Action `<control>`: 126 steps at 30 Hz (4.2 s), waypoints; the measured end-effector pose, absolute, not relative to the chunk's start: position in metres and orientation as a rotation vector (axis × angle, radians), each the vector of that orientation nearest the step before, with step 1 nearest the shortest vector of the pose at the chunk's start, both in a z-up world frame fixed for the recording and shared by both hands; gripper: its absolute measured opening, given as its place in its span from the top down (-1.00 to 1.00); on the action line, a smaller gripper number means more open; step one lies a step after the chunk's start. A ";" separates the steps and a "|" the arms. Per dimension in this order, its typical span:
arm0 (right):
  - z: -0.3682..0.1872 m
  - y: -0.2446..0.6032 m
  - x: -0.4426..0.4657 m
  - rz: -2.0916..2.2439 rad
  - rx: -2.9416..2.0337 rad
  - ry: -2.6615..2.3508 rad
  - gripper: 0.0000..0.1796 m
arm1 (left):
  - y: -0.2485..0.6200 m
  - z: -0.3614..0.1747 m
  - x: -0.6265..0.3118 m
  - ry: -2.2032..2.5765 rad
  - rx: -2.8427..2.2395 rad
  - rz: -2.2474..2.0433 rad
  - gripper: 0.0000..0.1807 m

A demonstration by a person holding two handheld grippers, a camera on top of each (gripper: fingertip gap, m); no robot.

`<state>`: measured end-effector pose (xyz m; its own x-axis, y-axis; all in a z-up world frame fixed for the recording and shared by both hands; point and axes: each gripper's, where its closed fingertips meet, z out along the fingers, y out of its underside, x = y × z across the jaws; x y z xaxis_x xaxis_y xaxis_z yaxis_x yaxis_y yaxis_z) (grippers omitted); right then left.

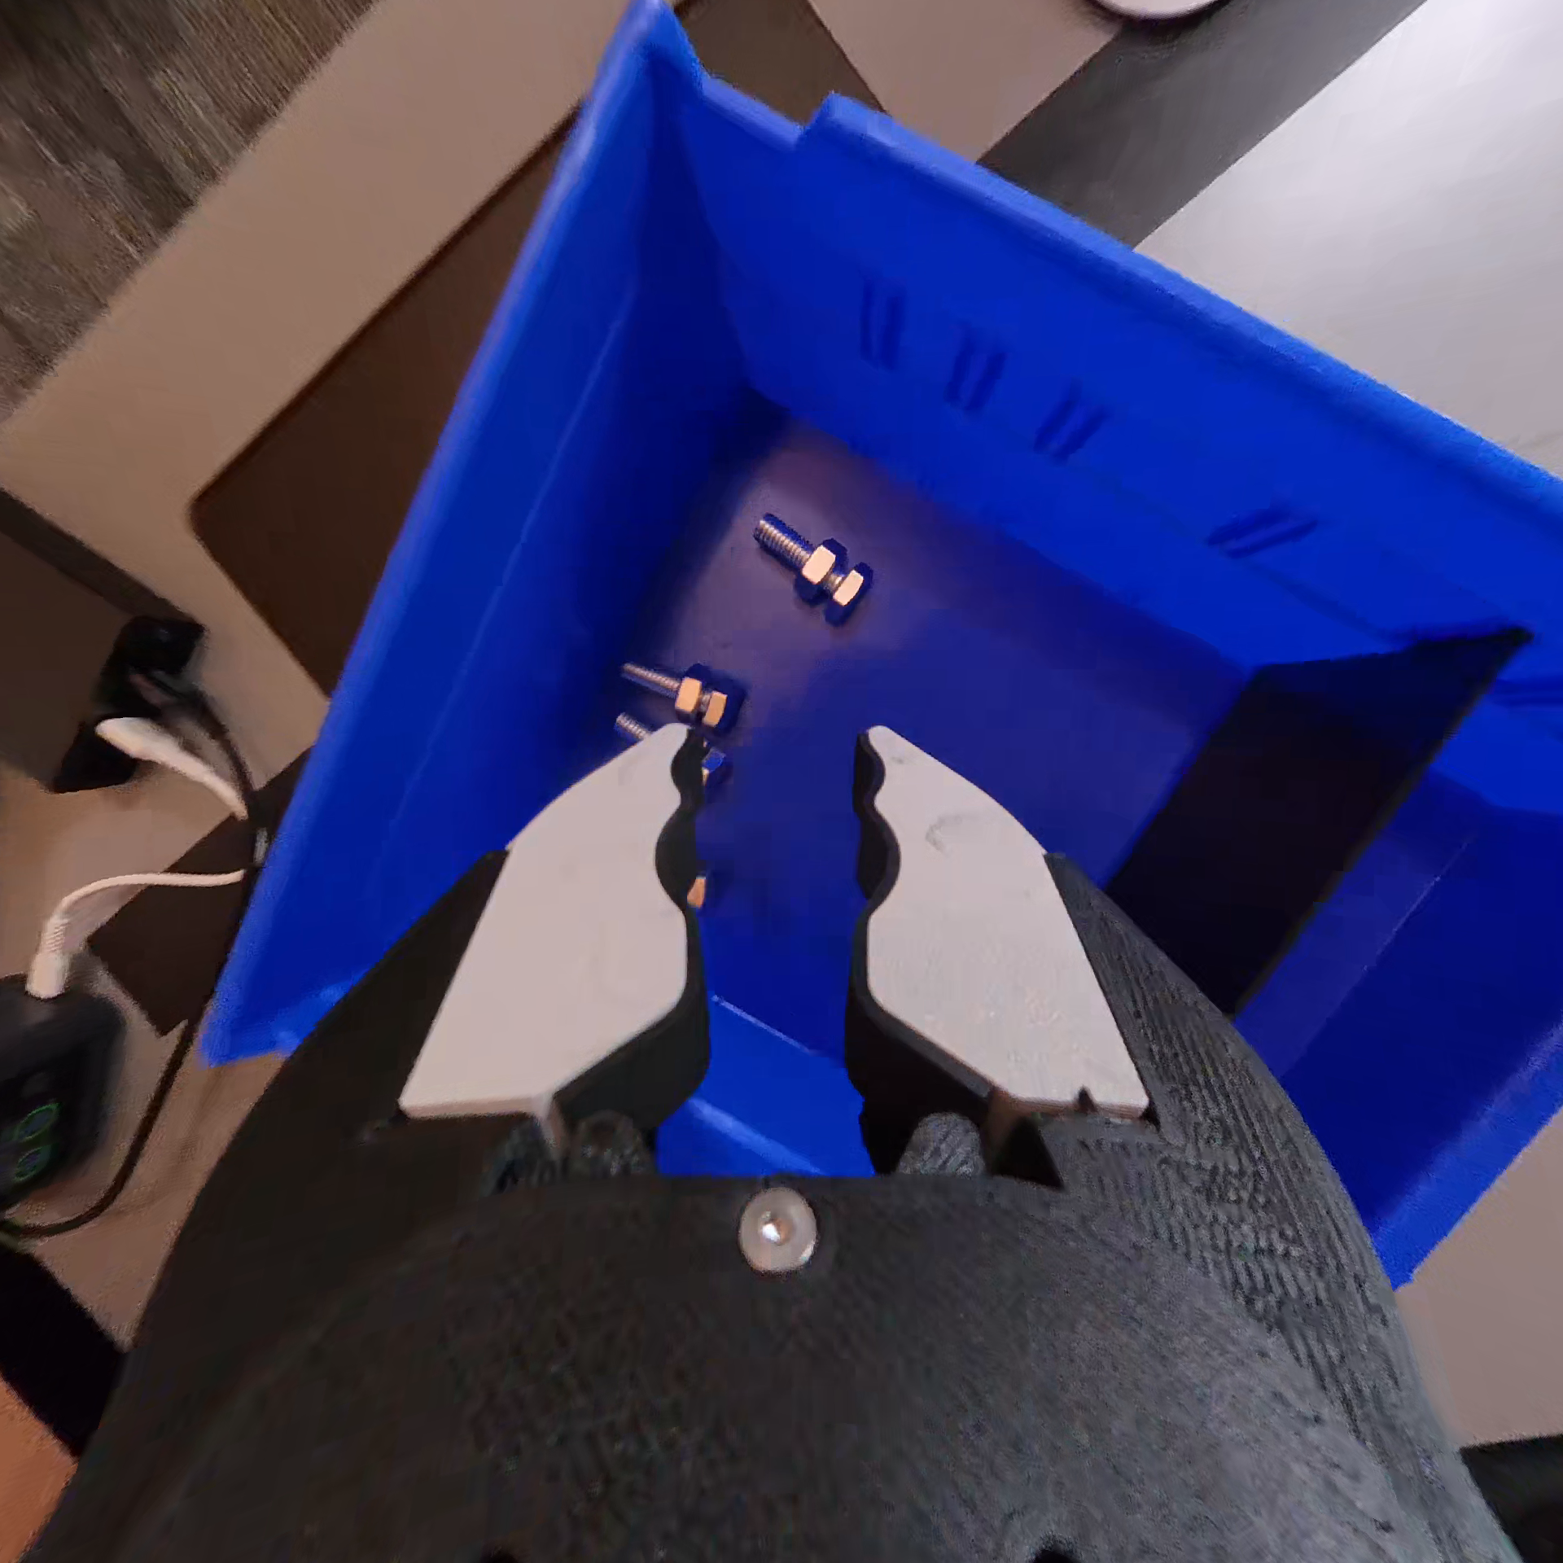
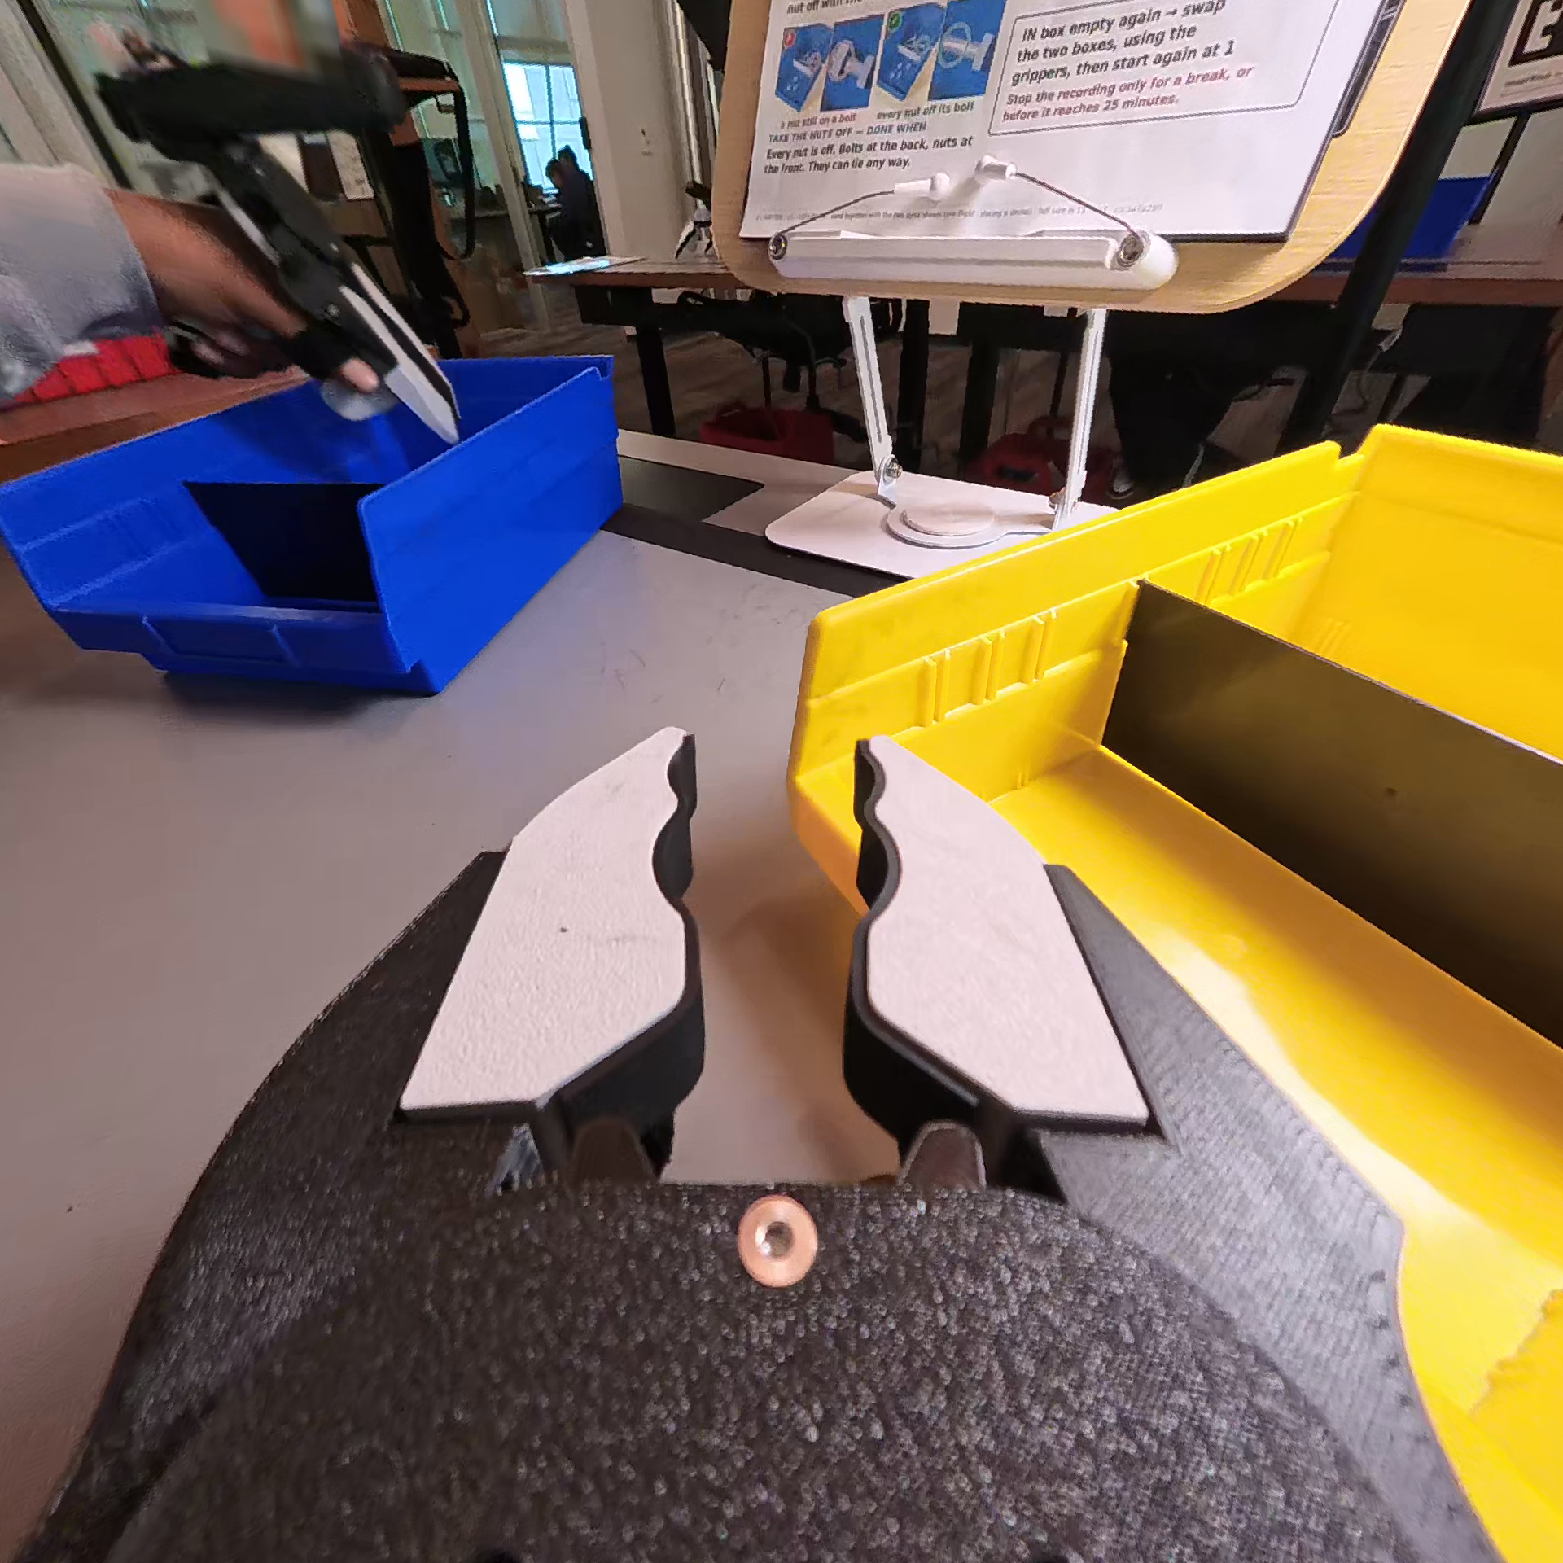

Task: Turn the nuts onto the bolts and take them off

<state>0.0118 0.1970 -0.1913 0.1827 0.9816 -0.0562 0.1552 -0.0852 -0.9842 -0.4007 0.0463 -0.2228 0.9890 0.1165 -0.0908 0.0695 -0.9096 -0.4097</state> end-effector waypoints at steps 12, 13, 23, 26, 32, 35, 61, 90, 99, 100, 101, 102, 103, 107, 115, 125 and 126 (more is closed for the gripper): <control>-0.196 0.193 0.008 1.045 -1.445 -1.188 0.65 | 0.087 -0.284 -0.398 -0.441 -2.759 -0.016 0.64; -0.196 0.193 0.009 1.044 -1.445 -1.189 0.66 | 0.089 -0.287 -0.397 -0.456 -2.767 -0.021 0.64; -0.195 0.193 0.010 1.036 -1.431 -1.182 0.70 | 0.089 -0.276 -0.394 -0.356 -2.737 0.097 0.69; -0.195 0.192 0.009 1.045 -1.431 -1.175 0.71 | 0.095 -0.226 -0.384 -0.291 -2.533 0.141 0.69; -0.170 0.169 -0.015 1.151 -1.350 -1.222 0.76 | 0.095 -0.065 -0.293 0.018 -1.772 0.309 0.72; -0.114 0.147 -0.038 1.236 -1.216 -1.247 0.77 | 0.081 -0.012 -0.229 0.089 -1.461 0.298 0.71; -0.035 0.078 -0.050 1.656 -0.885 -1.539 0.90 | 0.084 -0.053 -0.041 0.468 -1.269 -0.070 0.65; -0.028 0.081 -0.046 1.737 -0.834 -1.449 0.73 | 0.080 -0.050 -0.041 0.298 -1.301 -0.638 0.80; -0.038 0.087 -0.061 1.703 -0.967 -1.421 0.69 | 0.083 -0.050 -0.054 0.249 -1.290 -0.518 0.80; -0.037 0.100 -0.062 1.655 -1.004 -1.368 1.00 | 0.080 -0.046 -0.055 0.249 -1.257 -0.553 0.80; -0.036 0.114 -0.061 1.600 -1.018 -1.317 1.00 | 0.077 -0.043 -0.056 0.247 -1.239 -0.594 0.80; -0.035 0.124 -0.059 1.574 -1.033 -1.295 1.00 | 0.076 -0.040 -0.057 0.246 -1.239 -0.589 0.80; -0.035 0.129 -0.057 1.564 -1.053 -1.295 0.99 | 0.076 -0.040 -0.058 0.255 -1.241 -0.560 0.80; -0.029 0.105 -0.056 1.611 -0.997 -1.349 0.73 | 0.080 -0.045 -0.058 0.247 -1.262 -0.548 0.80; -0.028 0.108 -0.059 1.589 -1.027 -1.305 0.92 | 0.075 -0.041 -0.054 0.264 -1.221 -0.564 0.80; -0.028 0.081 -0.062 1.606 -0.977 -1.389 0.66 | 0.078 -0.044 -0.053 0.254 -1.238 -0.532 0.80; -0.028 0.091 -0.062 1.606 -1.012 -1.351 0.90 | 0.076 -0.042 -0.055 0.254 -1.226 -0.545 0.80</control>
<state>-0.0615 0.0906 -0.0276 -0.3697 0.9253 -0.0848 -0.0746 -0.1205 -0.9899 -0.0548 0.0763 -0.0420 0.8457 -0.5237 0.1027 0.2573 0.2315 -0.9382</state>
